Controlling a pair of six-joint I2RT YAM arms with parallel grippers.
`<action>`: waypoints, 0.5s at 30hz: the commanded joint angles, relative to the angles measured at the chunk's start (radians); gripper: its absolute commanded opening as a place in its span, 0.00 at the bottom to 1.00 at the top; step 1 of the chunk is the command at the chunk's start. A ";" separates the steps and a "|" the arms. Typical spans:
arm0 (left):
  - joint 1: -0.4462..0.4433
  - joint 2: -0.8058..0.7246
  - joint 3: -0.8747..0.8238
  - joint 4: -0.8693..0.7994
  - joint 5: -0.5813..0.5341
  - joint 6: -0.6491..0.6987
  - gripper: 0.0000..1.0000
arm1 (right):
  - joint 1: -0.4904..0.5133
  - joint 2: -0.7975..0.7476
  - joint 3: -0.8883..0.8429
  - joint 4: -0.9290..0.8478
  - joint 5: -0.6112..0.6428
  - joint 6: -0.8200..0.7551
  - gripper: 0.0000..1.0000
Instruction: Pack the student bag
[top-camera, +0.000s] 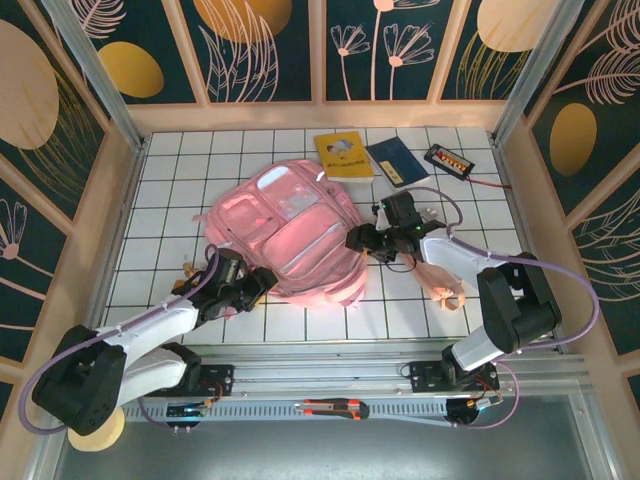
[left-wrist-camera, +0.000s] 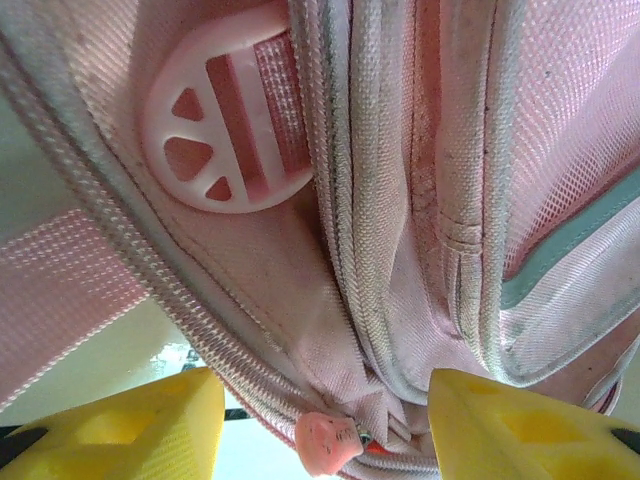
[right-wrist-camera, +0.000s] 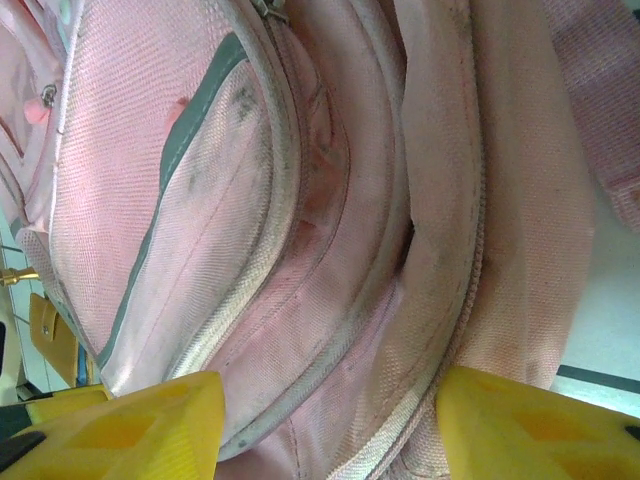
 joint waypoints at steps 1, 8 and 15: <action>0.005 0.015 0.007 0.023 0.026 -0.017 0.56 | 0.019 0.004 -0.015 -0.023 0.012 0.016 0.59; 0.007 0.023 0.014 0.007 0.032 0.005 0.55 | 0.035 -0.004 -0.008 -0.104 0.112 0.020 0.60; 0.008 0.030 0.048 -0.039 0.024 0.047 0.55 | 0.064 0.018 -0.023 -0.140 0.138 0.039 0.66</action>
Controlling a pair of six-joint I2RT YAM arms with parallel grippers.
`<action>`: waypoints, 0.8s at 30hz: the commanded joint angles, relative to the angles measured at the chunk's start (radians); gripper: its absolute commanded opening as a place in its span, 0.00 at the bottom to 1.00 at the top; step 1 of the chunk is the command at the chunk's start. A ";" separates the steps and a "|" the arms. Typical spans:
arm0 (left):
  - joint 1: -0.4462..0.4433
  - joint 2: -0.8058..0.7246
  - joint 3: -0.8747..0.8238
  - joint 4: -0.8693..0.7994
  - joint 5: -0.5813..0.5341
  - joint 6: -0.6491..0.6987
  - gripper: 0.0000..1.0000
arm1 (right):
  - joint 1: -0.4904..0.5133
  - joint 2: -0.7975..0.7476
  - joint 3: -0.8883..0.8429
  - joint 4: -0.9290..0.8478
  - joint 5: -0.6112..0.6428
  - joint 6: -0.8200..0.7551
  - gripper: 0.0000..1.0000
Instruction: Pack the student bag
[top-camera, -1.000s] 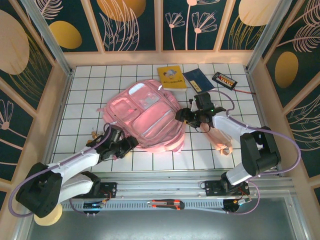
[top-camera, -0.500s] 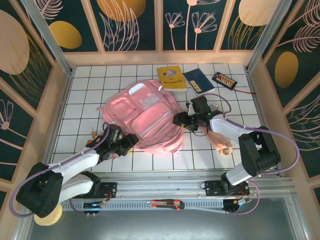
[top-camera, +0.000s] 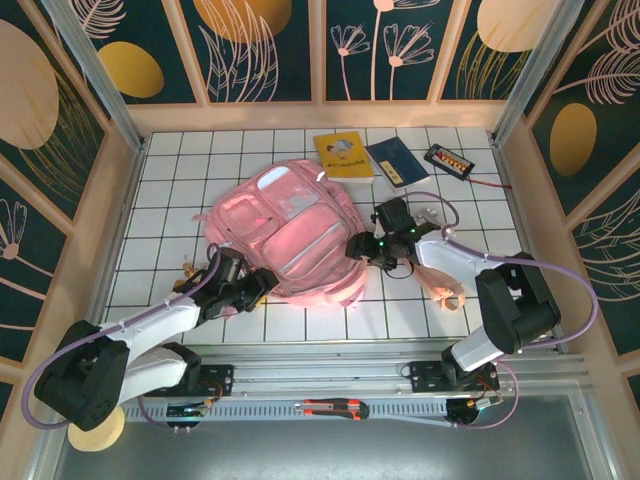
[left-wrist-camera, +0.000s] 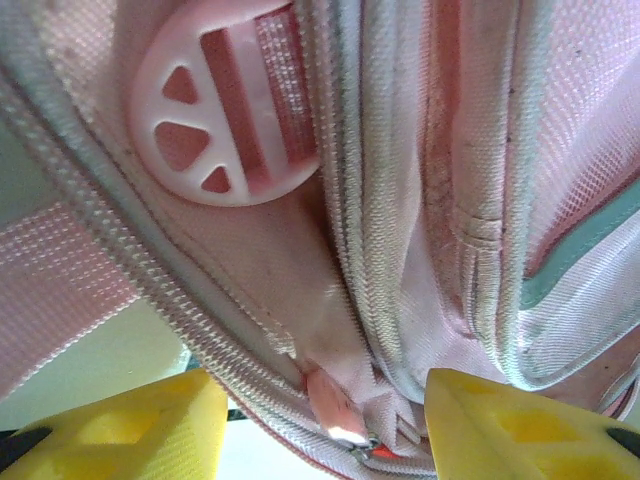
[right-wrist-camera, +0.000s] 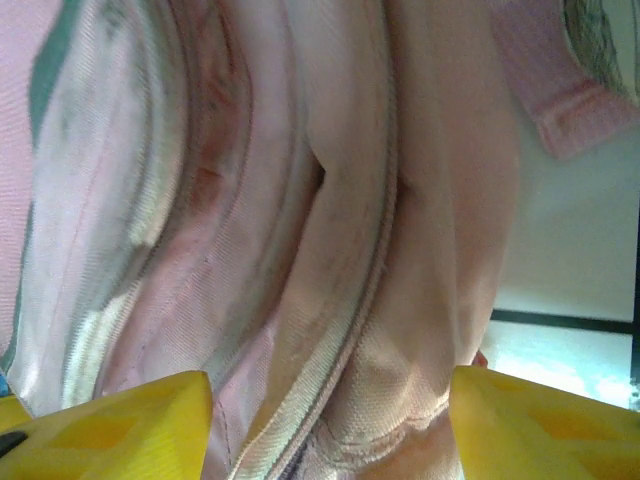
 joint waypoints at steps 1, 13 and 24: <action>0.007 0.003 0.039 -0.040 0.007 0.035 0.55 | 0.018 0.021 -0.029 -0.025 0.009 0.029 0.67; 0.008 -0.003 0.062 -0.068 0.011 0.097 0.55 | 0.045 0.043 -0.055 0.146 0.017 0.118 0.34; 0.008 0.099 0.261 -0.279 0.058 0.520 0.52 | 0.040 0.035 0.047 0.088 0.028 0.056 0.00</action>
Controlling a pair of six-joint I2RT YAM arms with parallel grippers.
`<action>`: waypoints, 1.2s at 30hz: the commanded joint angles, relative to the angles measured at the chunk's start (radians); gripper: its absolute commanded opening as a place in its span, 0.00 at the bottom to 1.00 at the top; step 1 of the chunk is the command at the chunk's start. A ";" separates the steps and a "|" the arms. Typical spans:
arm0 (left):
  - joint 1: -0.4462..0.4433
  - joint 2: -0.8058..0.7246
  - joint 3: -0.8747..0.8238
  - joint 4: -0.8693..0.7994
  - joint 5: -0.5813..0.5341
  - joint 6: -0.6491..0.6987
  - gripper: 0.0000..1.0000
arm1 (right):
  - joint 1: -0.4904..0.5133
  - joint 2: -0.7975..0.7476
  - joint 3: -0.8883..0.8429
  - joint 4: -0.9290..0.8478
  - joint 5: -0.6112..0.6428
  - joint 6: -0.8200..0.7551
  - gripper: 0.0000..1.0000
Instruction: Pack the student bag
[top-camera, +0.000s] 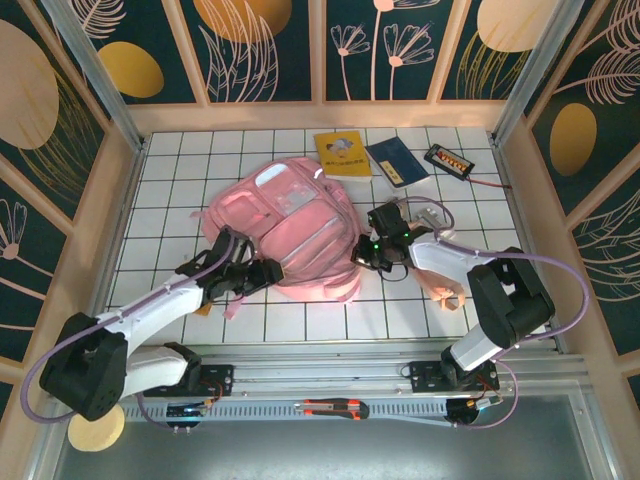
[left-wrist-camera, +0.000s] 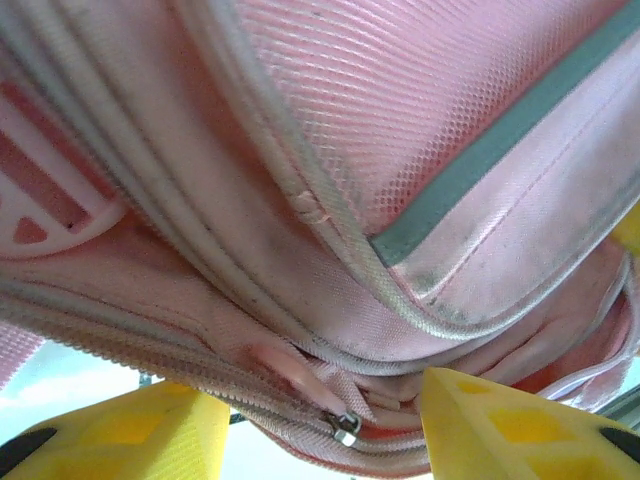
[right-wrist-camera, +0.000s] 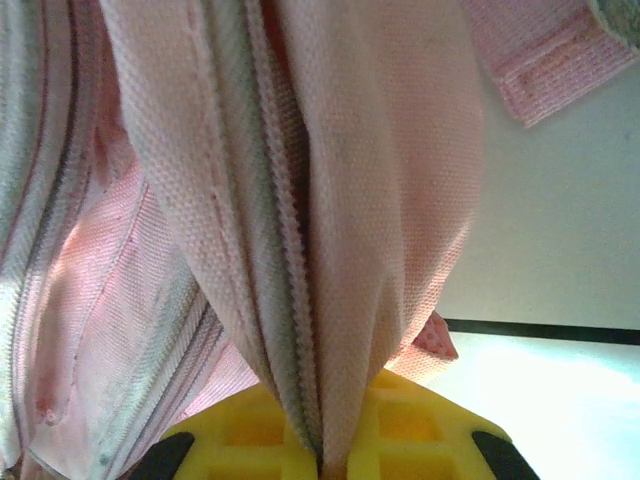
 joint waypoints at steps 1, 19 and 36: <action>0.005 0.043 0.056 -0.061 0.053 0.165 0.52 | 0.004 0.003 0.063 0.013 -0.011 -0.032 0.00; 0.006 0.049 0.202 -0.233 0.109 0.070 0.63 | 0.006 0.044 0.082 -0.003 -0.003 -0.052 0.00; 0.006 0.177 0.224 -0.318 -0.029 0.152 0.59 | 0.011 0.055 0.086 0.003 0.000 -0.046 0.00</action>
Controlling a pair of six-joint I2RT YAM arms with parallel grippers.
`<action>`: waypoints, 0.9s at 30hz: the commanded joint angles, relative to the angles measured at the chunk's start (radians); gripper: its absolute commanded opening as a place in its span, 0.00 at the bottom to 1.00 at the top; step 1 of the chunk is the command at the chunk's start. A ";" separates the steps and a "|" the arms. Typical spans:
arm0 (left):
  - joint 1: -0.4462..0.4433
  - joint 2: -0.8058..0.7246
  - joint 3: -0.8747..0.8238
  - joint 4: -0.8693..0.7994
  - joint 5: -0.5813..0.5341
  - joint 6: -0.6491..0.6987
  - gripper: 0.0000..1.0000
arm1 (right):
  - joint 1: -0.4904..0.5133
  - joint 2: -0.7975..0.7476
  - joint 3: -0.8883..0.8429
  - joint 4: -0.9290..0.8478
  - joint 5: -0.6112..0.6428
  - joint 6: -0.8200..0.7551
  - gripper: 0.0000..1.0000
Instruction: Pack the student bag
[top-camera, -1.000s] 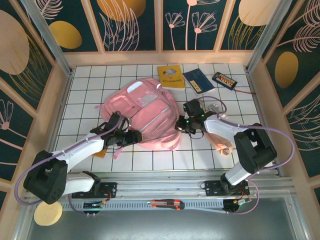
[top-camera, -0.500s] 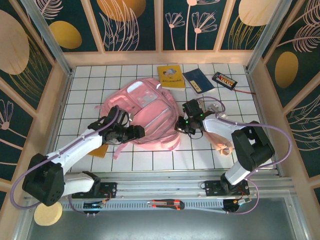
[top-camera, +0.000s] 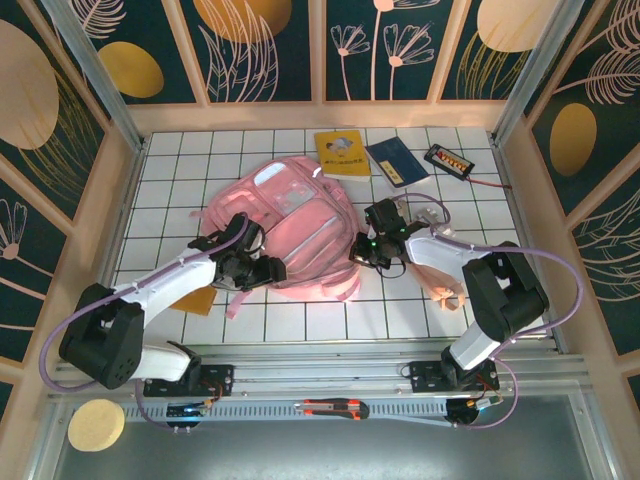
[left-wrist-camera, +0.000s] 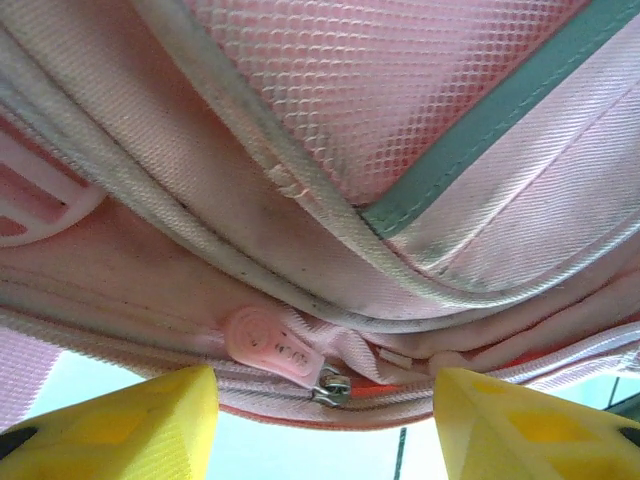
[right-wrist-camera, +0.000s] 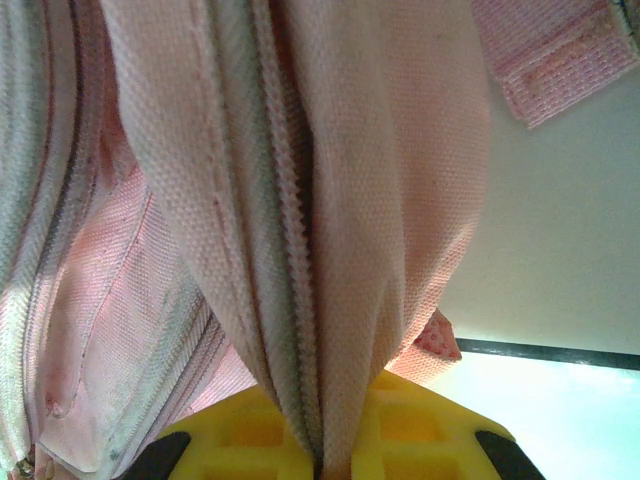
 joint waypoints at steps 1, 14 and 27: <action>0.003 0.014 0.026 -0.052 -0.032 0.032 0.59 | 0.010 0.013 0.046 0.034 -0.001 -0.018 0.00; 0.002 0.111 0.060 0.051 -0.005 0.036 0.53 | 0.028 0.027 0.054 0.034 0.003 -0.016 0.00; 0.002 0.131 -0.003 0.089 -0.007 0.032 0.44 | 0.033 0.024 0.041 0.041 0.010 -0.014 0.00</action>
